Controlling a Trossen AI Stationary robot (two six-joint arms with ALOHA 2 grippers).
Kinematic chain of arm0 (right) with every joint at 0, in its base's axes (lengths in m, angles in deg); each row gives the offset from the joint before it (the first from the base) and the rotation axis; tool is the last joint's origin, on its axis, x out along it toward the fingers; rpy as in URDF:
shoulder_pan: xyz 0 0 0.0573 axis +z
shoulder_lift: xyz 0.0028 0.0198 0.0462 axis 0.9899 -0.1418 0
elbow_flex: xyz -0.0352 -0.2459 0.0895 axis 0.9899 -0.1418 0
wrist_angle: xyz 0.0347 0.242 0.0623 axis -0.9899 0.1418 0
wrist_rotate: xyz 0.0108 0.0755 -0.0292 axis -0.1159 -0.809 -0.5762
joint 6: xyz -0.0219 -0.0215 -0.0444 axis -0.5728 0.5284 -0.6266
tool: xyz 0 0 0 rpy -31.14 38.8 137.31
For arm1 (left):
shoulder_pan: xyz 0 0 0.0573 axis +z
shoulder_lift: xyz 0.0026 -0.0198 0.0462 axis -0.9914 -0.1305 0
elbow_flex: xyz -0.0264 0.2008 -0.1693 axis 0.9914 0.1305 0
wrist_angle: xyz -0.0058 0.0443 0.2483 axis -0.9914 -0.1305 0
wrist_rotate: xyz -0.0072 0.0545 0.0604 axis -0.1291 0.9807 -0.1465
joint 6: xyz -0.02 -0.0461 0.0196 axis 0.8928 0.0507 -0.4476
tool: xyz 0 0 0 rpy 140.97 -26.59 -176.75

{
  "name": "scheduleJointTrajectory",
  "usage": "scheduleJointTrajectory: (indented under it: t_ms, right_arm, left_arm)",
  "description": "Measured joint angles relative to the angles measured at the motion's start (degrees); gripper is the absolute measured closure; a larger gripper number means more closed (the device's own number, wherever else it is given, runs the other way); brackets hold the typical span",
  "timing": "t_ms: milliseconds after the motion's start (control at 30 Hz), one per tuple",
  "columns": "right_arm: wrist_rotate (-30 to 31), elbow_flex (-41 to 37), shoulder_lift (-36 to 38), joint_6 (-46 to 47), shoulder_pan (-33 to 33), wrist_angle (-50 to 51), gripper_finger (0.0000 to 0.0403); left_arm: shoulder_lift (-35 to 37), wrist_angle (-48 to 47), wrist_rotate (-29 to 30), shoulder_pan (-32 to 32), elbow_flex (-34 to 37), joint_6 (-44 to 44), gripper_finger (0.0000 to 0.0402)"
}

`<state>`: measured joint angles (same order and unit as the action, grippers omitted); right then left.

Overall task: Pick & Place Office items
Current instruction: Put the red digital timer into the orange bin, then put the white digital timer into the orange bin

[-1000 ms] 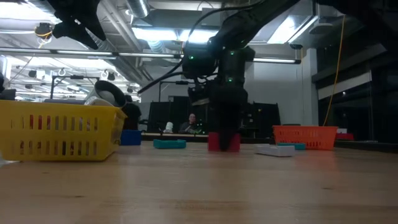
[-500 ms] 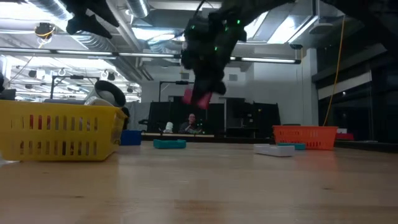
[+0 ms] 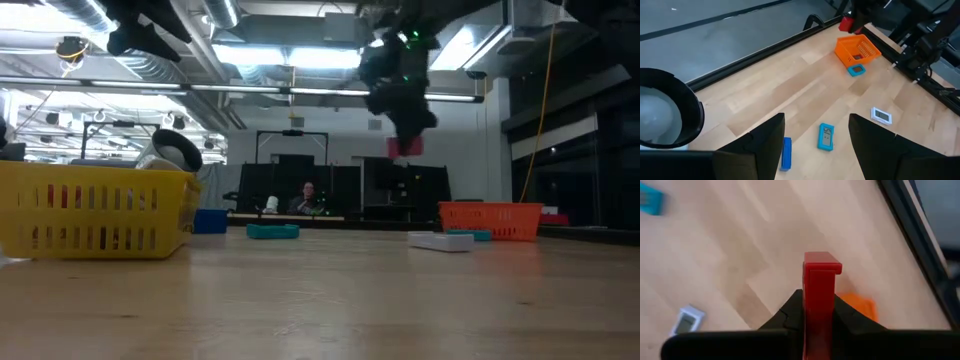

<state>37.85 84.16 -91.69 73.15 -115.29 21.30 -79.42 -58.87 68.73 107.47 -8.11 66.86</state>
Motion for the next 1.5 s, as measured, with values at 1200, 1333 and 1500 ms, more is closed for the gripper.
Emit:
scheduleJointTrajectory:
  t_ms: [1200,1333,1500]
  right_arm:
    - [-2.85,-42.42,16.27,10.96,-12.10,-23.51,0.0229]
    - [-3.08,-42.42,16.27,11.88,-12.18,-23.52,0.0150]
    - [-4.78,-42.42,17.77,13.02,-12.01,-23.23,0.0123]
  left_arm:
    - [-0.45,-3.96,-0.83,0.00,0.00,3.28,0.0186]
    - [-0.76,-5.23,-0.81,0.00,0.00,3.89,0.0186]
    - [-0.76,-5.23,-0.80,0.00,-0.01,3.89,0.0186]
